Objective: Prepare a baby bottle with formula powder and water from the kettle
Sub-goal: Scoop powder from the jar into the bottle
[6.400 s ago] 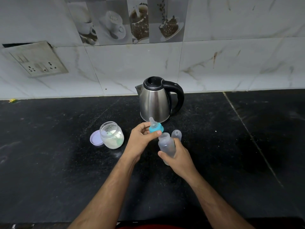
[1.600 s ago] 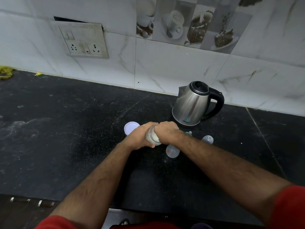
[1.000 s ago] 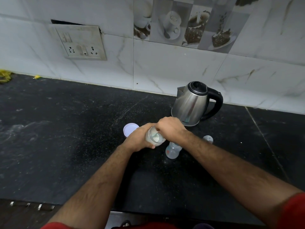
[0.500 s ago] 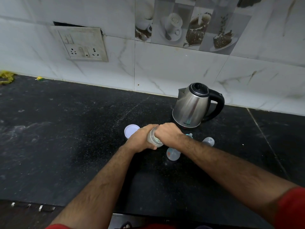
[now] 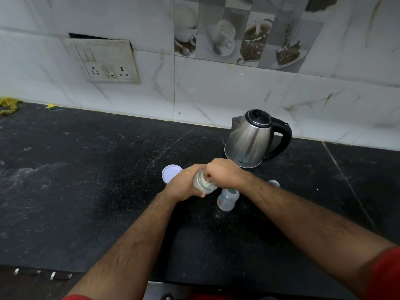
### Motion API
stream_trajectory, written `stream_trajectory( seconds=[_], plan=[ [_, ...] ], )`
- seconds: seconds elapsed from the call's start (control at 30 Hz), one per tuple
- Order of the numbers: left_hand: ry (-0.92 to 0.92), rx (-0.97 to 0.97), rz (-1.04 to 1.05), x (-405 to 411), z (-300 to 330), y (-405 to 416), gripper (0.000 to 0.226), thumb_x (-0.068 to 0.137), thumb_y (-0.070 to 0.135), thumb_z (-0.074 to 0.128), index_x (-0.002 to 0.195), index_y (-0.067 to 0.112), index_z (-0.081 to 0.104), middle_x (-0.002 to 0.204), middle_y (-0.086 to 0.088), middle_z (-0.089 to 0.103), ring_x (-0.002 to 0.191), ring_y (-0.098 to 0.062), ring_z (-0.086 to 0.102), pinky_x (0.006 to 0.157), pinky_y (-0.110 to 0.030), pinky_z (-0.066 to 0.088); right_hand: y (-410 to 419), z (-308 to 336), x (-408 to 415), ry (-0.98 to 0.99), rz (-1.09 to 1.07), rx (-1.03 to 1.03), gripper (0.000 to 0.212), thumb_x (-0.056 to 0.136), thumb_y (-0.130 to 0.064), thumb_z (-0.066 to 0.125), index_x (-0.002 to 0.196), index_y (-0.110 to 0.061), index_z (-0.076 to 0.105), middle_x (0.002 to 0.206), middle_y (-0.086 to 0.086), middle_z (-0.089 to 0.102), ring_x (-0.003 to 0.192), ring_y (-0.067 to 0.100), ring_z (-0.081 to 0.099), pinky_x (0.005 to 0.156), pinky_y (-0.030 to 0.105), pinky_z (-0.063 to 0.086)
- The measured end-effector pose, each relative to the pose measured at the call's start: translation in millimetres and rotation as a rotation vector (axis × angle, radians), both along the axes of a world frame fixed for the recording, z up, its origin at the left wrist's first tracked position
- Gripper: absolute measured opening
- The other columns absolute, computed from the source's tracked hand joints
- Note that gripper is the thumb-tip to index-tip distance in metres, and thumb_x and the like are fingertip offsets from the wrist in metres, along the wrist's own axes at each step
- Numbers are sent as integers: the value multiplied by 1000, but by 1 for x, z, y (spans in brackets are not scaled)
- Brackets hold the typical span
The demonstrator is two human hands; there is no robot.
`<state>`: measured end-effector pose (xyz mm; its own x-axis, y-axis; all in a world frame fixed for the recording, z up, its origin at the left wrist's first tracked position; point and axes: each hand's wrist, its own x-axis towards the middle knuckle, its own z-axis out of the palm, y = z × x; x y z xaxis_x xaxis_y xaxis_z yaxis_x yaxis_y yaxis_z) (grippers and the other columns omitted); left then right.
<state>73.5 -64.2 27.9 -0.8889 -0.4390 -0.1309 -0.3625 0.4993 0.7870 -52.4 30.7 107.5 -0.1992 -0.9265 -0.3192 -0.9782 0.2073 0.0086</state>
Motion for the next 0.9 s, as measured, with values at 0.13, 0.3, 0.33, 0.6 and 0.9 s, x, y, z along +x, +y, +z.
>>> stream_trajectory(
  seconds=[0.13, 0.3, 0.33, 0.6, 0.9],
  plan=[
    [-1, -9, 11, 1, -1, 1, 95, 58, 18, 90, 139, 36, 44, 129, 16, 58, 118, -10, 55, 104, -39, 46, 7, 0, -17, -382, -261, -115, 26, 81, -7, 61, 60, -22, 65, 69, -8, 66, 71, 11, 63, 70, 38, 56],
    [22, -4, 48, 3, 1, 4, 95, 60, 13, 90, 141, 30, 44, 128, 19, 54, 121, -8, 52, 106, -32, 42, 22, 0, -30, -691, -542, -175, 16, 81, 1, 62, 70, -6, 72, 60, -4, 66, 53, 8, 52, 50, 25, 43],
    [26, 5, 58, 4, 0, 5, 96, 60, 13, 90, 142, 30, 44, 130, 18, 54, 122, -8, 52, 108, -33, 41, 24, -2, -33, -738, -599, -187, 18, 81, 1, 62, 67, -7, 70, 53, -5, 62, 49, 10, 48, 46, 26, 39],
    [30, 67, 111, 8, 0, 9, 91, 64, 12, 87, 140, 33, 43, 121, 21, 55, 117, -5, 53, 104, -27, 41, 37, -9, -41, -1031, -873, -259, 18, 91, 6, 52, 81, -2, 65, 50, 3, 57, 36, 6, 39, 32, 17, 24],
    [13, 44, 118, 6, 2, 11, 92, 62, 15, 88, 140, 35, 43, 124, 20, 57, 117, -6, 53, 105, -31, 42, 39, -16, -38, -959, -905, -257, 19, 91, 4, 52, 79, -6, 64, 52, 2, 54, 36, 6, 37, 33, 17, 23]
  ],
)
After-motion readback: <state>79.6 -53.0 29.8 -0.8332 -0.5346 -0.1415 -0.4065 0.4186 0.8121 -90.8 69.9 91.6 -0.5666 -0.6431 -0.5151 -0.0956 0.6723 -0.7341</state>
